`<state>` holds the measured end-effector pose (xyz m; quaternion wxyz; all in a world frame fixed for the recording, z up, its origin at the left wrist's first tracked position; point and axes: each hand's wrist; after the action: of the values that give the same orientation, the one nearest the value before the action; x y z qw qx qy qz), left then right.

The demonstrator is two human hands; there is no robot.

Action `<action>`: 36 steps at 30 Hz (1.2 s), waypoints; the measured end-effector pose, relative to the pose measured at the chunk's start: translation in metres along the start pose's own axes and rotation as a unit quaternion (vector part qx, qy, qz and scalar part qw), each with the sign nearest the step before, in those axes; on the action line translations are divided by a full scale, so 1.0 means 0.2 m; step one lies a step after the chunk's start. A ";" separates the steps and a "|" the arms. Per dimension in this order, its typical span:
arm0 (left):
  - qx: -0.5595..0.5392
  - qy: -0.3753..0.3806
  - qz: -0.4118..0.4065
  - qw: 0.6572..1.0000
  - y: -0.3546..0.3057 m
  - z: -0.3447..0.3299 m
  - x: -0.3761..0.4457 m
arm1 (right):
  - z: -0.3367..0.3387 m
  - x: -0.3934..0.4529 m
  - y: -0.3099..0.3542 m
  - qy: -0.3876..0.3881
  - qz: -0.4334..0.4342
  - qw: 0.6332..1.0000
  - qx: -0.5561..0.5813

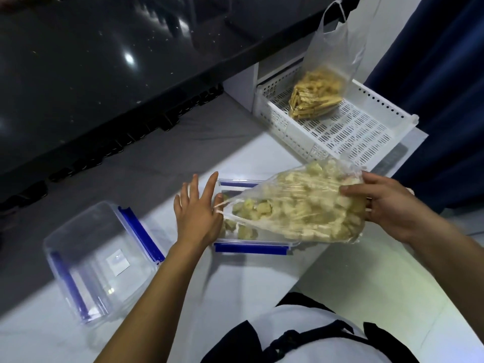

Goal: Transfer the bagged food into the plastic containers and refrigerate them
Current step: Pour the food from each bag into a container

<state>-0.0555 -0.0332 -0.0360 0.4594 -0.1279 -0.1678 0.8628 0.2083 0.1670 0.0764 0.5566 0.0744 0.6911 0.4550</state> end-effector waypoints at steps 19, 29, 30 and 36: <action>0.022 -0.017 0.013 1.000 -0.01 -0.02 0.00 | -0.07 -0.08 0.01 0.012 0.080 0.996 -0.027; 0.005 -0.009 0.014 1.000 -0.02 -0.01 0.00 | -0.12 -0.11 0.04 0.024 0.119 0.993 0.008; -0.001 -0.009 0.016 1.000 -0.02 -0.01 0.00 | -0.13 -0.11 0.04 0.030 0.117 0.993 -0.002; -0.082 0.065 0.010 0.994 -0.02 0.08 -0.02 | -0.20 -0.12 0.09 0.036 0.150 0.988 -0.028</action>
<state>-0.0565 -0.0369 -0.0203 0.4488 -0.2225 -0.2064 0.8405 0.1765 0.1411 0.1053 0.4589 0.1451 0.6788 0.5546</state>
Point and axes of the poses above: each hand's wrist, its own x-axis towards the middle knuckle, its own z-axis out of the back of the hand, y = z × x, and after that the axes turned 11 degrees about -z, right-handed
